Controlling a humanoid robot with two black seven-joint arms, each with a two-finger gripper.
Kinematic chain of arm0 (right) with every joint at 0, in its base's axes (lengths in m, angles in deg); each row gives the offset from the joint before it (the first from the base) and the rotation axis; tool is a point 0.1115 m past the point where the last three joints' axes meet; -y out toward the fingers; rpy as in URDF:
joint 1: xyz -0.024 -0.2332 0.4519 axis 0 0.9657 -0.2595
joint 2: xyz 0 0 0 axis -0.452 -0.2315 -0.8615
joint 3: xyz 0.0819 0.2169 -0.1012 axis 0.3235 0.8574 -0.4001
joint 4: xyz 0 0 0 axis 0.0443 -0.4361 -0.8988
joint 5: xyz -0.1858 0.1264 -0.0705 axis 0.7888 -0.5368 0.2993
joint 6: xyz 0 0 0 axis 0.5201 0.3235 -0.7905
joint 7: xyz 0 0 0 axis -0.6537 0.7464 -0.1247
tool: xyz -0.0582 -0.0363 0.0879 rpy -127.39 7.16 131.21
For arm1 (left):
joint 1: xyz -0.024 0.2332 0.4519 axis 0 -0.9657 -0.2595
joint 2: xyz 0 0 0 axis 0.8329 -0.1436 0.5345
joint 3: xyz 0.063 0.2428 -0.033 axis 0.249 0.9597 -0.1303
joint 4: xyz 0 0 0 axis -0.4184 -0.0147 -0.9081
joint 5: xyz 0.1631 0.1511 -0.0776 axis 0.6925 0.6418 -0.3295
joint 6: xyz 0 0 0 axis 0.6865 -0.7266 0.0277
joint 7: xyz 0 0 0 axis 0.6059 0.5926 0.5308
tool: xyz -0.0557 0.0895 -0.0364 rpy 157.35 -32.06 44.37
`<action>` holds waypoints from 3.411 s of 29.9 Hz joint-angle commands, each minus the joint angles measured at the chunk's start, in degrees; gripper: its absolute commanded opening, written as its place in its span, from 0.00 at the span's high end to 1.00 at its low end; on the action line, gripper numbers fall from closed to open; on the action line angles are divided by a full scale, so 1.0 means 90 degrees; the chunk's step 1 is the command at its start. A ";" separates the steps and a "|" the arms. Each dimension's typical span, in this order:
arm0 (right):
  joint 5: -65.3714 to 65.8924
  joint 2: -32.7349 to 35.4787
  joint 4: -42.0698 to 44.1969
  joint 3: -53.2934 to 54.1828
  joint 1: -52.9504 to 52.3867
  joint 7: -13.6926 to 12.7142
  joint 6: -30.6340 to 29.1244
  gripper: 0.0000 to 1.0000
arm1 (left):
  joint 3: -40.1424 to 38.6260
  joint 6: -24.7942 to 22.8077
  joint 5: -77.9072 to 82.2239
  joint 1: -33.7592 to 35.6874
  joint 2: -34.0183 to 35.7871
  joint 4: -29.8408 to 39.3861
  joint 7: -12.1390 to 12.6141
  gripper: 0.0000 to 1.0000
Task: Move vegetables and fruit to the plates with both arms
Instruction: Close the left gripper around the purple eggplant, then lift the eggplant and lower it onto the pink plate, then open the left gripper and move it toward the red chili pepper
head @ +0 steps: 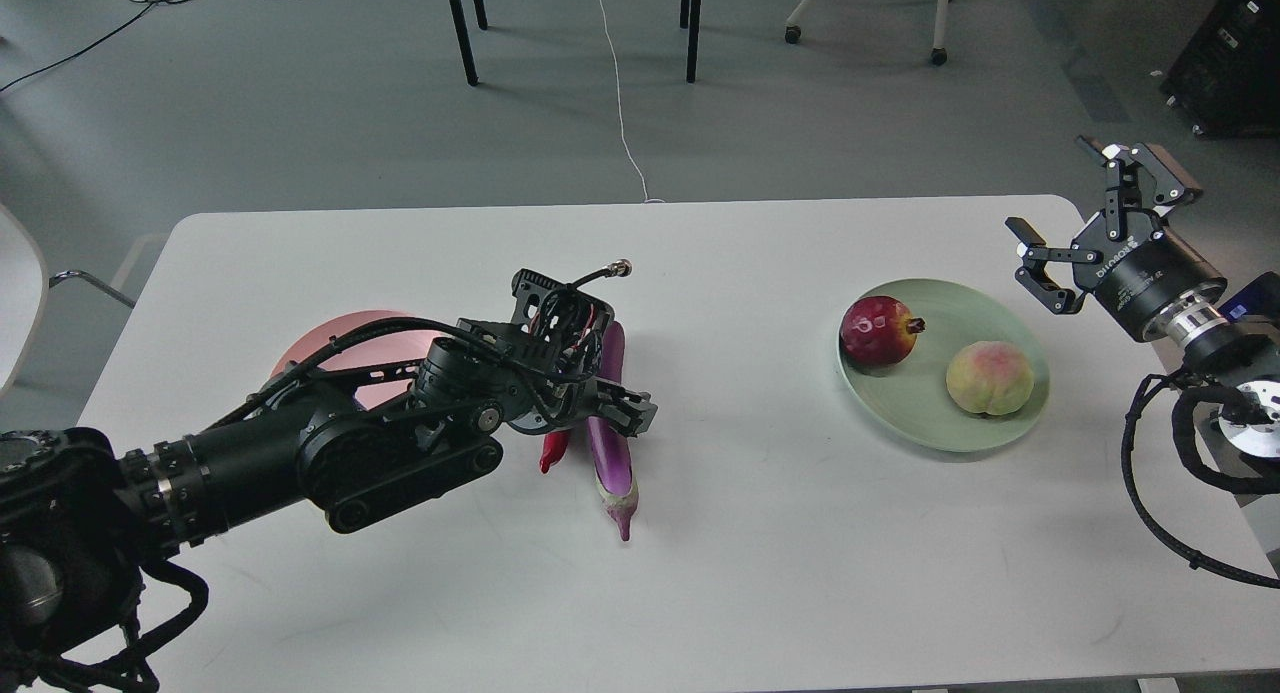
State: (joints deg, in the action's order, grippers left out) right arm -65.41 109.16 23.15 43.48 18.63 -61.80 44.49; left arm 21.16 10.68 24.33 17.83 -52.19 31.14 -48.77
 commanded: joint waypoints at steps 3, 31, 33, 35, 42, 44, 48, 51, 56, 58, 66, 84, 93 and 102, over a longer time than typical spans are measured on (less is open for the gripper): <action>0.0005 0.0001 0.0010 0.0005 0.0004 0.0000 0.0000 0.03 | 0.0000 0.0000 0.0009 0.0008 0.0001 -0.0045 0.0032 0.67; 0.0005 -0.0077 0.0049 -0.0005 0.0033 0.0000 0.0000 0.03 | -0.0089 0.0000 -0.2159 0.1775 0.1696 0.0882 -0.0016 0.76; 0.0005 -0.0087 0.0049 -0.0005 0.0033 0.0000 0.0000 0.03 | -0.0030 0.0000 -0.2139 0.1717 0.2341 0.1165 -0.0075 0.76; 0.0005 -0.0126 0.0049 -0.0005 0.0033 0.0000 0.0000 0.03 | 0.0028 0.0000 -0.2101 0.1610 0.2908 0.1390 -0.0114 0.76; 0.0015 -0.0175 0.0049 -0.0005 0.0023 0.0000 0.0000 0.03 | 0.0214 0.0000 -0.0736 0.0732 0.4062 0.1577 -0.0972 0.76; 0.0015 -0.0175 0.0049 -0.0015 0.0033 0.0000 0.0000 0.03 | 0.0214 0.0000 -0.0325 0.0497 0.4219 0.1577 -0.1207 0.76; 0.0015 -0.0175 0.0058 -0.0015 0.0033 0.0000 0.0000 0.03 | 0.0224 0.0000 -0.0255 0.0331 0.4366 0.1567 -0.1276 0.76; 0.0015 -0.0175 0.0049 -0.0025 0.0033 0.0000 0.0000 0.03 | 0.0224 0.0000 -0.0225 0.0077 0.4366 0.1528 -0.1276 0.76; 0.0015 -0.0214 0.0058 -0.0035 0.0033 0.0000 0.0000 0.03 | 0.0234 0.0000 -0.0235 -0.0041 0.4327 0.1382 -0.1276 0.74; 0.0015 -0.0214 0.0058 -0.0044 0.0033 0.0000 0.0000 0.03 | 0.0224 0.0000 -0.0235 -0.0070 0.4307 0.1303 -0.1286 0.73; 0.0015 -0.0214 0.0049 -0.0054 0.0072 0.0000 0.0000 0.03 | 0.0234 0.0000 -0.0225 -0.0119 0.4278 0.0903 -0.1325 0.67; 0.0015 -0.0214 0.0049 -0.0054 0.0062 0.0000 0.0000 0.03 | 0.0088 0.0000 -0.0303 0.0192 0.4249 0.0961 -0.1559 0.03; 0.0015 -0.0214 0.0049 -0.0054 0.0072 0.0000 0.0000 0.03 | -0.0020 0.0000 -0.1133 0.0848 0.2893 0.1459 -0.1209 0.02; 0.0015 -0.0185 0.0029 -0.0064 0.0072 0.0000 0.0000 0.03 | 0.0126 0.0000 -0.1075 0.0643 0.1457 0.0796 -0.0730 0.02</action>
State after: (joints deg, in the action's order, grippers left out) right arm -65.27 107.33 23.38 42.90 19.19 -61.80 44.49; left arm 21.53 10.68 14.50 24.65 -36.49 40.91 -55.54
